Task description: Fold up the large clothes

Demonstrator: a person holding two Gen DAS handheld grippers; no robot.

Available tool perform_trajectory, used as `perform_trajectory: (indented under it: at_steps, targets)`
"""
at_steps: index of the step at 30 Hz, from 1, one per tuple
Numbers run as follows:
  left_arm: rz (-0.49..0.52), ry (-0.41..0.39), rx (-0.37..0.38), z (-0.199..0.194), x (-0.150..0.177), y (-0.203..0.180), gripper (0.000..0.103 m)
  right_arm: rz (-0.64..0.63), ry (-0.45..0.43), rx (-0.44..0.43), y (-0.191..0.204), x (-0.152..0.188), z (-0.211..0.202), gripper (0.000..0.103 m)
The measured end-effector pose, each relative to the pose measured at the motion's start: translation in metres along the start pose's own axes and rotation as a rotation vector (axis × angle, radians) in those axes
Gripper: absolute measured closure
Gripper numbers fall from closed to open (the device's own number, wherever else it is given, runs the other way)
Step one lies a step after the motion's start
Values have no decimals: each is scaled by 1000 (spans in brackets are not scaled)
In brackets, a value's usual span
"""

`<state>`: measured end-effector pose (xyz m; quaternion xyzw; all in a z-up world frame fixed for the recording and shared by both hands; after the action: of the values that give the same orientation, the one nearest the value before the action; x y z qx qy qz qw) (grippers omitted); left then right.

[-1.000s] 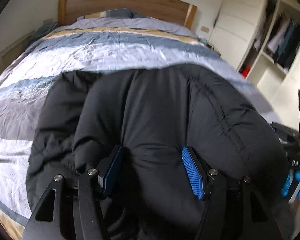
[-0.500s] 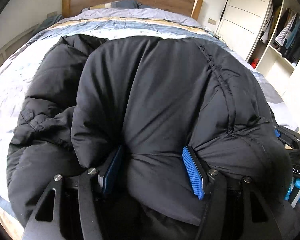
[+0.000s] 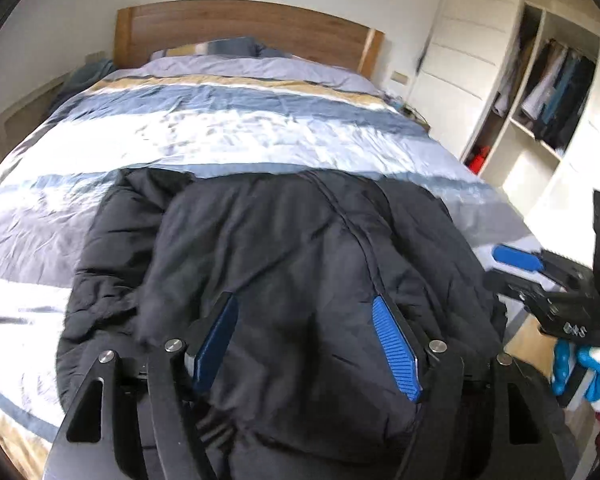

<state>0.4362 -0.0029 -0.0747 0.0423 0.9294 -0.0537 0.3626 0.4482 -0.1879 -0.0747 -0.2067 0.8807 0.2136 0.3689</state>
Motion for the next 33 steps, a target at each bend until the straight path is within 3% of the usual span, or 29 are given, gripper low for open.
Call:
perform_trajectory:
  at_steps: [6, 11, 20, 27, 33]
  targets:
    - [26, 76, -24, 38, 43, -2, 32, 81, 91, 20, -34, 54, 35, 43]
    - [32, 100, -43, 40, 41, -3, 32, 151, 83, 17, -42, 61, 38, 39]
    - [-9, 20, -145, -24, 37, 3, 27, 154, 68, 74, -23, 62, -18, 39]
    - [-34, -64, -230, -89, 44, 7, 17, 155, 7, 98, 11, 78, -78, 39]
    - [-52, -106, -263, -133, 59, 17, 15, 142, -22, 118, 36, 97, -121, 39]
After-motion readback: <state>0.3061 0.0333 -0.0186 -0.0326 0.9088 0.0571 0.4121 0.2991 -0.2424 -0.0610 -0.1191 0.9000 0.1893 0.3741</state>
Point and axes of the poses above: each gripper's, at about its wrist camera, not at the fingertips, and z roughly the way its jaws point, y to its left, x to its underside, the point moved 9 cm from there along z, roughly the way its jaws point, and after that the axes turned 11 degrees about -x, right-handed, at the moved point
